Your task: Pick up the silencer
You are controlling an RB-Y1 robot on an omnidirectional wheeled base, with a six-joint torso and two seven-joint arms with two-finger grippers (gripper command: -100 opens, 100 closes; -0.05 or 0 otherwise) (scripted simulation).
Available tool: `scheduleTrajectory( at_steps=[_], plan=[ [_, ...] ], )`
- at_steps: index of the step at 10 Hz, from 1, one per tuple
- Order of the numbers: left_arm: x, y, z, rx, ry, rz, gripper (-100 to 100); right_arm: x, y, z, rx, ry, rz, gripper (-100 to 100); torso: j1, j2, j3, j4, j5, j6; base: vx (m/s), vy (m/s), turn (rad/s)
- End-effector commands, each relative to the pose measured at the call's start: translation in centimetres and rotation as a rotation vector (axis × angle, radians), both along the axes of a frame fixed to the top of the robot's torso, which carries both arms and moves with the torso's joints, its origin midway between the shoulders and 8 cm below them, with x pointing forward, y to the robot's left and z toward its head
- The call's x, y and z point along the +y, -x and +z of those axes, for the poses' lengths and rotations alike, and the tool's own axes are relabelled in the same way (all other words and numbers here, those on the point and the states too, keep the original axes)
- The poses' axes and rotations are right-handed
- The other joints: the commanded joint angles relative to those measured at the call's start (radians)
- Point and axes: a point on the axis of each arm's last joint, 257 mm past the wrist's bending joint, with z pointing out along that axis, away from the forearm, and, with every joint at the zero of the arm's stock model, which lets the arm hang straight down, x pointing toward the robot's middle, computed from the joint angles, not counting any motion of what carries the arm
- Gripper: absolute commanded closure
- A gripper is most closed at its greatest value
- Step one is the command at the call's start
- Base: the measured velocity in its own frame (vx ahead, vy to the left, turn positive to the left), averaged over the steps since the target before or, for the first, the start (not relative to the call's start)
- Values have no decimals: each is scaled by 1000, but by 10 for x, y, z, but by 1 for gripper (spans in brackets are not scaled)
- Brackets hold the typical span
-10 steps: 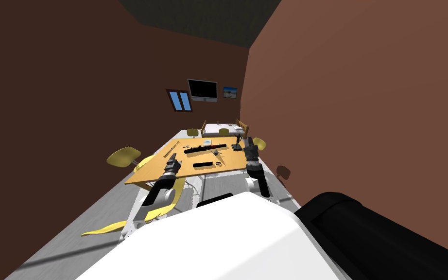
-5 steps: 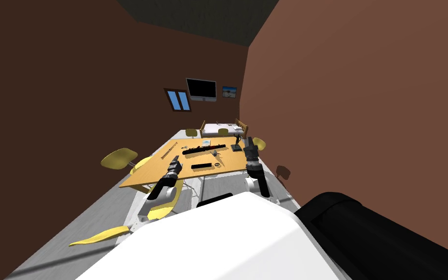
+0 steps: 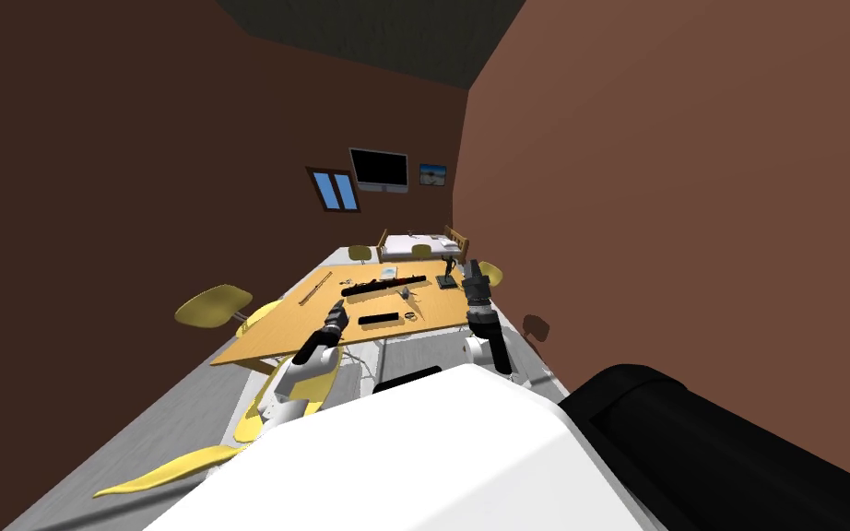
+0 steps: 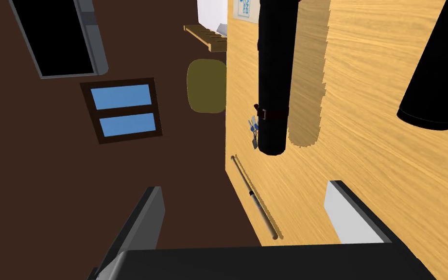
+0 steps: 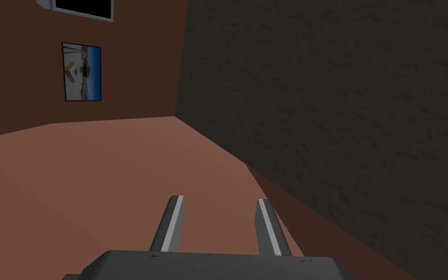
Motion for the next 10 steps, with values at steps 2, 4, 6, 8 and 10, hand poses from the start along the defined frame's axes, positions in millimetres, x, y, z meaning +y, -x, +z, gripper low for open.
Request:
scheduleTrajectory(
  at_steps=[2,4,6,8,10],
  plan=[
    [1,2,-35,105,10,11,-100,0,0,0,0,0,0,0,0,1,0,0,0,0,43,-24,-23],
    [0,3,-53,165,16,16,-100,0,0,0,0,0,0,0,0,0,0,0,0,0,53,-32,-25],
    [-1,4,-70,220,23,20,-100,0,0,0,0,0,0,0,0,1,1,0,0,0,33,-22,-20],
    [-4,6,-96,315,35,26,-100,0,0,0,0,0,0,0,1,2,1,0,0,0,38,-22,-31],
    [-5,12,-115,381,41,30,-100,0,0,0,0,0,0,0,-1,0,0,0,0,0,58,-38,-26]
  ],
)
